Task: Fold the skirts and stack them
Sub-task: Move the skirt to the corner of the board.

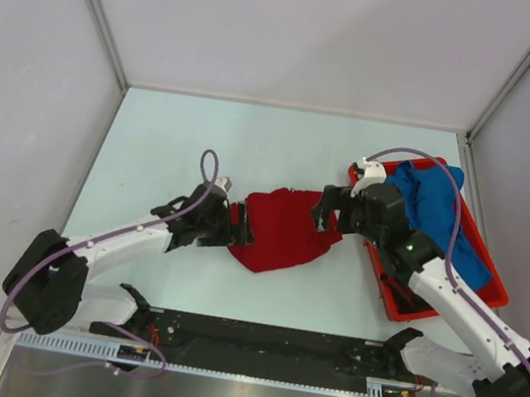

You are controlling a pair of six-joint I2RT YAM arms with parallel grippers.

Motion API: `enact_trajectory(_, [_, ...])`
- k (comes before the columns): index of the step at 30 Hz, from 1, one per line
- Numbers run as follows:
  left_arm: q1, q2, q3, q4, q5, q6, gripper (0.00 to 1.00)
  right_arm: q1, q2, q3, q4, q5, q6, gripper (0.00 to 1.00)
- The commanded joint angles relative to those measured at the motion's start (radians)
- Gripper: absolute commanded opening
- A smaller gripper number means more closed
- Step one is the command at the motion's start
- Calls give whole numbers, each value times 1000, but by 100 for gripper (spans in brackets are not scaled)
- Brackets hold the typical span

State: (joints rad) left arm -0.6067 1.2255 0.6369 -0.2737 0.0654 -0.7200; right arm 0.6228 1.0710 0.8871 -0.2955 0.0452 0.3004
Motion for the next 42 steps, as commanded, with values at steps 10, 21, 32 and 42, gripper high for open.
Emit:
enact_trajectory(10, [-2, 322, 180, 128, 16, 5, 85, 5, -169, -76, -126, 77, 29, 100])
enact_trajectory(21, [-4, 546, 420, -62, -110, 290, 52, -5, -197, -111, -143, 134, -12, 100])
enact_trajectory(32, [16, 707, 670, -203, -501, 566, 33, -67, -221, -158, -100, 74, -24, 100])
enact_trajectory(42, [317, 761, 742, -49, -598, 832, 33, -103, -233, -171, -97, 101, -18, 100])
